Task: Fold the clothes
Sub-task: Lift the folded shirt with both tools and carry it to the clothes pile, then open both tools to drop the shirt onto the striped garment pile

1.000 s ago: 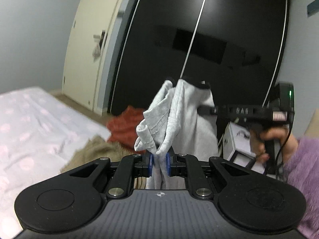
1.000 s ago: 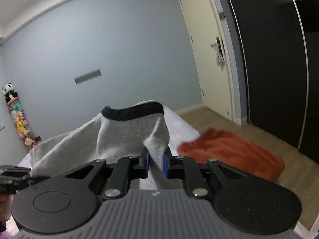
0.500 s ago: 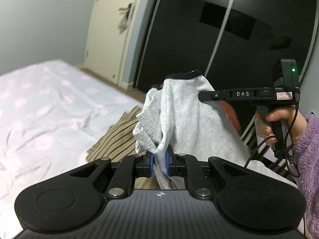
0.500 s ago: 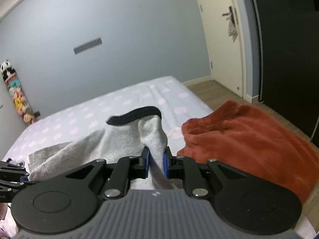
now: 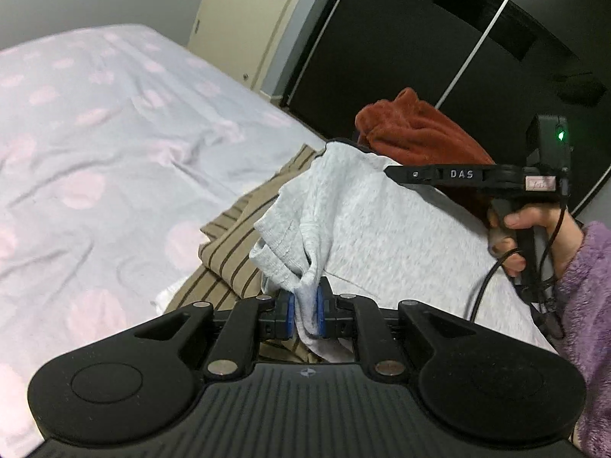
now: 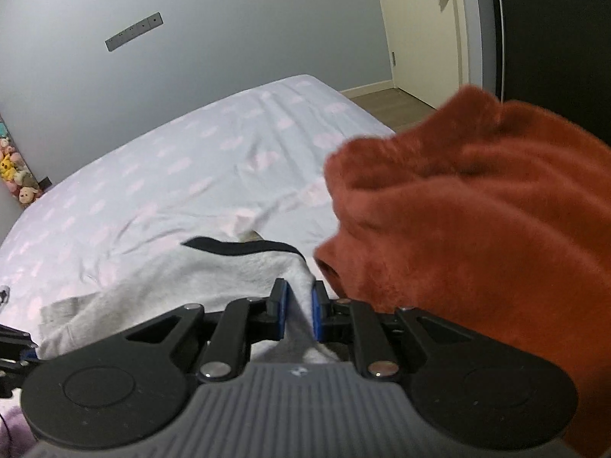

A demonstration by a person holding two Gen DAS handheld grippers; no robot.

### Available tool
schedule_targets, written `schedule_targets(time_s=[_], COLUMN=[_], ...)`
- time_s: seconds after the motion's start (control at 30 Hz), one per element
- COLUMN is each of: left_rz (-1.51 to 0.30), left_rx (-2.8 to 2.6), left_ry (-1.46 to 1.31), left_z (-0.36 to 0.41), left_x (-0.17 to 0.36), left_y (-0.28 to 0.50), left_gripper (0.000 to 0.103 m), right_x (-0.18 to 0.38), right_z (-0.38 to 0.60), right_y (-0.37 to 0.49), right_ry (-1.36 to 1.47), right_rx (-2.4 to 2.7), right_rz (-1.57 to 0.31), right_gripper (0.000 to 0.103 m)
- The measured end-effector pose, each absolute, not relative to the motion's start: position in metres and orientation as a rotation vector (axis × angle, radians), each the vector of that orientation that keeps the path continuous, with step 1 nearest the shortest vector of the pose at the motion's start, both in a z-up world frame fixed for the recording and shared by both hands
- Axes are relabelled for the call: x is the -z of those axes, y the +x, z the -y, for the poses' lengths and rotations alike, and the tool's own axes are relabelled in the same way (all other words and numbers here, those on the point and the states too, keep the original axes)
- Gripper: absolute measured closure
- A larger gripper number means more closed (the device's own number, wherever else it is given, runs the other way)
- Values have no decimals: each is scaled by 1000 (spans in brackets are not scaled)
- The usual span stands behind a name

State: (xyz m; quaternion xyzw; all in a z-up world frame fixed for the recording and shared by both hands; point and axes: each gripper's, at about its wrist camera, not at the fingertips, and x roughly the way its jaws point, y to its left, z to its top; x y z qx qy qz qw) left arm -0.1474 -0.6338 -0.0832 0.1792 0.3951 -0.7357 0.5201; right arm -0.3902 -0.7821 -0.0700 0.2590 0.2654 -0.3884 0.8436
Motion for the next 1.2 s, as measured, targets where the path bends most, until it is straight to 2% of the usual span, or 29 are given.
schedule_targets(time_s=[0.23, 0.4, 0.47, 0.5, 0.57, 0.8, 0.9, 1.2], left_rz=[-975, -914, -885, -873, -844, -629, -606, -645], left_rx=[1772, 1777, 1779, 1778, 1771, 1705, 1748, 1834], left_ry=[453, 469, 476, 473, 459, 434, 416, 540], left_z=[629, 625, 620, 619, 613, 587, 581, 595], left_x=[100, 83, 74, 70, 61, 27, 15, 51], left_y=[-148, -152, -151, -149, -146, -154, -166, -225], left_gripper=[94, 92, 86, 86, 83, 82, 82, 82], right_x=[94, 86, 75, 68, 55, 19, 17, 55], right_z=[778, 776, 771, 766, 756, 717, 698, 675], right_y=[-382, -374, -374, -376, -384, -421, -437, -463], right_ry=[467, 430, 401, 387, 361, 336, 341, 454], right_rx=[834, 856, 872, 882, 906, 941, 936, 948], right_rz=[-585, -623, -627, -617, -594, -555, -570, -550], right_gripper=[90, 89, 86, 78, 72, 73, 82, 82])
